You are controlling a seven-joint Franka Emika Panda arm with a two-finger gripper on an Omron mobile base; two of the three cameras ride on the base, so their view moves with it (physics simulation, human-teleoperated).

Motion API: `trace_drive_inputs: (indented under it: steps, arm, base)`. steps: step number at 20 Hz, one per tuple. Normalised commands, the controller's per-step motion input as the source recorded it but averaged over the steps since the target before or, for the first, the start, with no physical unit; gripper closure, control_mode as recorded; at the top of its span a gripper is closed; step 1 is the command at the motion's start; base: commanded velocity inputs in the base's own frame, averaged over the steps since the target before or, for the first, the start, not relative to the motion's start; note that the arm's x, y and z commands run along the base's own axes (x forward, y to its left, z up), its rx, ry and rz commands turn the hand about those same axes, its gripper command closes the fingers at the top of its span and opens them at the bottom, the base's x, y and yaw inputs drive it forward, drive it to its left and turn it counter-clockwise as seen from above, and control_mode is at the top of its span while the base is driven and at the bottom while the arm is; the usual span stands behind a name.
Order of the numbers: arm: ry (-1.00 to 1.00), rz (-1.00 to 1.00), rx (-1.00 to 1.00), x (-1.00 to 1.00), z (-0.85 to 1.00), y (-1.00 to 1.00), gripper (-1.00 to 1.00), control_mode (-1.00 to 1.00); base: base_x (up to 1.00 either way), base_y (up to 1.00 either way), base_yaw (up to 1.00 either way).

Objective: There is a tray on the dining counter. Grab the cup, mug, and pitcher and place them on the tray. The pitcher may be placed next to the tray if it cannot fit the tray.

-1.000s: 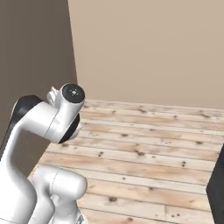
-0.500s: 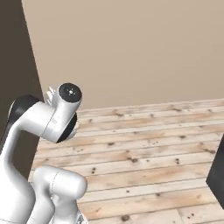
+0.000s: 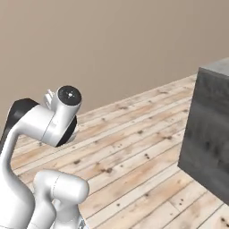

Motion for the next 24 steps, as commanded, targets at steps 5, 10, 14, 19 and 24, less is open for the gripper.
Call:
trace_drive_inputs:
  steps: [5,10,14,19,24]
  arm:
    - [0.00,0.00,0.00,0.00,0.00,0.00,1.00,1.00]
    - [0.00,0.00,0.00,0.00,0.00,0.00,1.00,1.00]
    - [0.00,0.00,0.00,0.00,0.00,0.00,1.00,1.00]
    - [0.00,0.00,0.00,0.00,0.00,0.00,1.00,1.00]
    - [0.00,0.00,0.00,0.00,0.00,0.00,1.00,1.00]
  base:
    - [0.59,0.68,-0.86]
    - [0.54,0.75,-0.83]
    - [0.60,0.97,-0.77]
    - [0.46,1.00,-0.68]
    - [0.18,1.00,-0.60]
